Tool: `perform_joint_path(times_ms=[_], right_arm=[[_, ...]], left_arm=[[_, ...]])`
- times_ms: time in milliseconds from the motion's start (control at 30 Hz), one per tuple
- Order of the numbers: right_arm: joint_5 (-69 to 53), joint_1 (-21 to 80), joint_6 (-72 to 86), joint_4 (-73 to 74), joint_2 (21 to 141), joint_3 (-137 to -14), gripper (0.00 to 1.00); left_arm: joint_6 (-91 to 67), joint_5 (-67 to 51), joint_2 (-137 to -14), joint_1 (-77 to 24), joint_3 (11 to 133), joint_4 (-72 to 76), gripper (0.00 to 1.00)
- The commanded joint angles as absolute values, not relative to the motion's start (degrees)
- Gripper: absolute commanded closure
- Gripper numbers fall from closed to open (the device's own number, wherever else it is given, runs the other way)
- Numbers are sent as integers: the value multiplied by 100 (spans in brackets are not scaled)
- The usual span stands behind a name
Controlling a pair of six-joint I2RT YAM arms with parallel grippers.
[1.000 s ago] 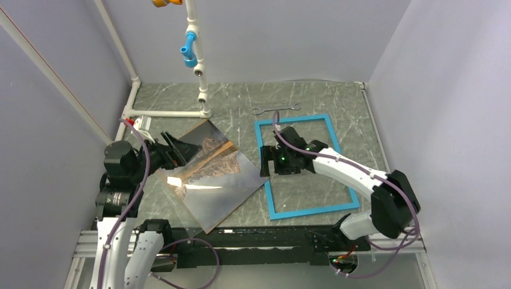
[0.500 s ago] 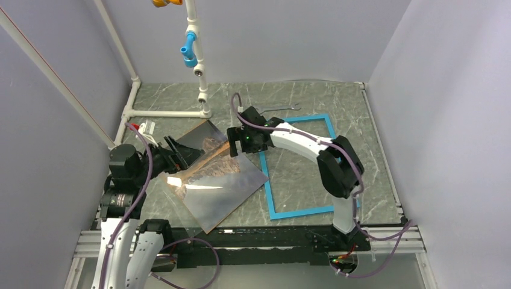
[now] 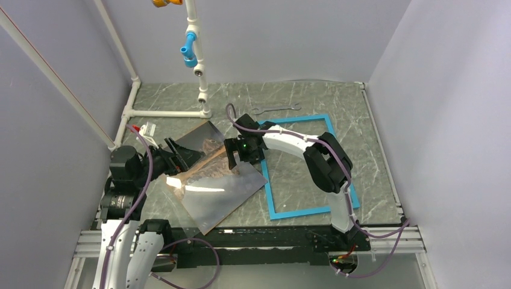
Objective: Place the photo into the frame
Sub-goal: Adjust the photo at the center of the board, then turn over the photo frame at the center of the board.
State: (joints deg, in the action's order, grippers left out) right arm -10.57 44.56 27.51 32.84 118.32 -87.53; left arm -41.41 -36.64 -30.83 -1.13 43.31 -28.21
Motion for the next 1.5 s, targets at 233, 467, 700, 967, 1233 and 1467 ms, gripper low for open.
perform_joint_path(times_ms=[233, 467, 700, 967, 1233, 1467], right_arm=[[-939, 5086, 3125, 3763, 11149, -8407, 0], [886, 5083, 3111, 4412, 10500, -8770, 0], [1542, 4627, 3122, 4743, 10371, -8719, 0], [1540, 4465, 3014, 4909, 11128, -8832, 4], [1311, 4467, 3012, 4650, 11611, -8804, 23], [1388, 4456, 2989, 4549, 11744, -8591, 51]], left_arm=[[-4141, -3683, -3031, -127, 4324, -2839, 1], [-4102, -3655, -3040, -140, 4302, -2852, 1], [-4000, -3572, -3101, -134, 4295, -2974, 1], [-4035, -3590, -3161, -149, 4174, -2834, 1], [-4014, -3589, -3254, -145, 4098, -2793, 1], [-3944, -3568, -3267, -148, 4148, -2878, 1]])
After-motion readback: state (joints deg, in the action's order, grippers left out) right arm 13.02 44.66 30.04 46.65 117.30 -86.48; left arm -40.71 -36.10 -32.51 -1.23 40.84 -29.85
